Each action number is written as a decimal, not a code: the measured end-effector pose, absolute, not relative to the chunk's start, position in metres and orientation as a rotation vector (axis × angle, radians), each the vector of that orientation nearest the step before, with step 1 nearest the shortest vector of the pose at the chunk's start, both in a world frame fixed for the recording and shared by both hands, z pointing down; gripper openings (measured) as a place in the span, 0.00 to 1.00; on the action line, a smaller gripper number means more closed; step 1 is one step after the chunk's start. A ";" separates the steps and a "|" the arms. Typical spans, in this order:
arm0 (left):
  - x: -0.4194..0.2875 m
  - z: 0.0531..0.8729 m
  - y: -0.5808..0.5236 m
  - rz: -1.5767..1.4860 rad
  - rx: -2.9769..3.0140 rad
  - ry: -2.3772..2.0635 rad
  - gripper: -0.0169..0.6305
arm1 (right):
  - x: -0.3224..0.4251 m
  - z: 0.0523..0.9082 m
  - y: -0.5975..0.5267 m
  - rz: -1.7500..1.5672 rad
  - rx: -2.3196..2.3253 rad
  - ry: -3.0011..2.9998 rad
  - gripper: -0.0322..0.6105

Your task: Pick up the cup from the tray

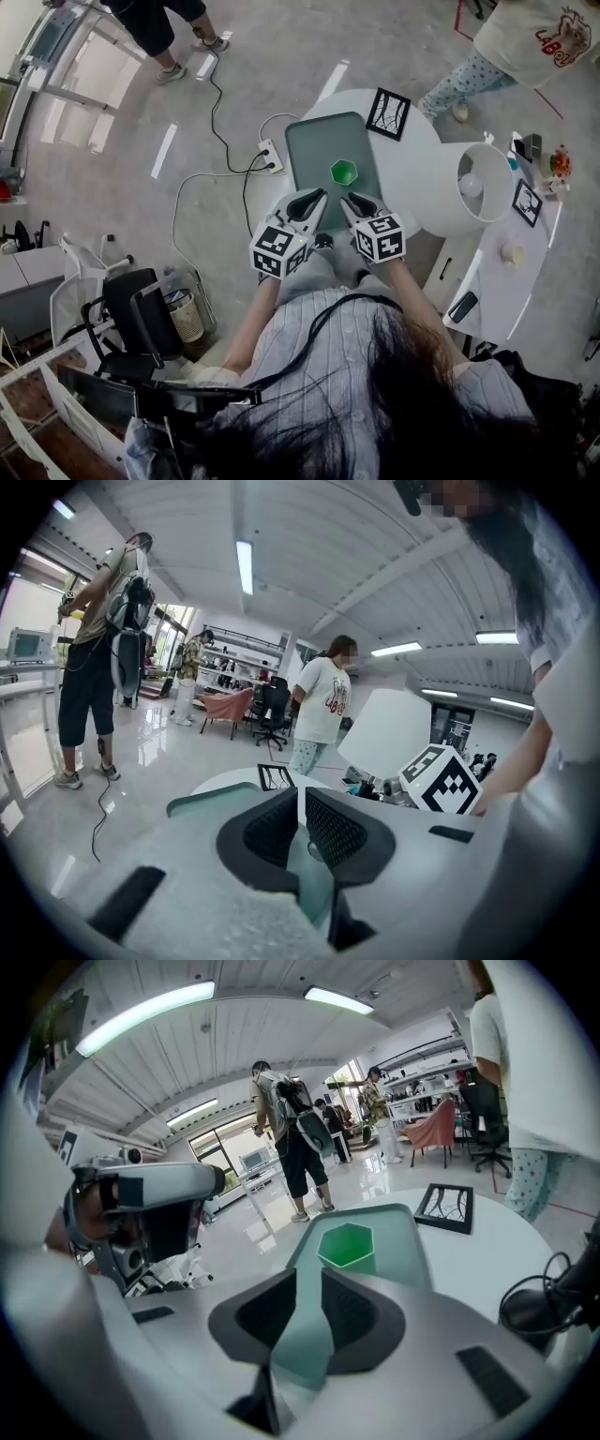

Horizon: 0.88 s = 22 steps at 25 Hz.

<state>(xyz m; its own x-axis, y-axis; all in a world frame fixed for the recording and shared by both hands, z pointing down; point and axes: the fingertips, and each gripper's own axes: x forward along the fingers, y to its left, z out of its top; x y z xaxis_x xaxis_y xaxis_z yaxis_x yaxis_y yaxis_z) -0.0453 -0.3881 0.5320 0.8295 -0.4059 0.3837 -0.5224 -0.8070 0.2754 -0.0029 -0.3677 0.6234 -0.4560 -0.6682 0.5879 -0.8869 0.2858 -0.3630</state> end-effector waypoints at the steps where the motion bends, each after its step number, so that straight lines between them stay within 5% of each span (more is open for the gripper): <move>1: -0.045 0.534 -0.391 0.444 2.640 -0.680 0.08 | -0.003 0.630 -0.369 0.976 1.419 -2.221 0.14; 9: -0.042 0.544 -0.408 0.479 2.636 -0.597 0.08 | 0.001 0.668 -0.384 1.043 1.432 -2.117 0.40; 22: -0.048 0.560 -0.408 0.542 2.614 -0.548 0.08 | 0.012 0.699 -0.415 0.875 1.406 -2.040 0.52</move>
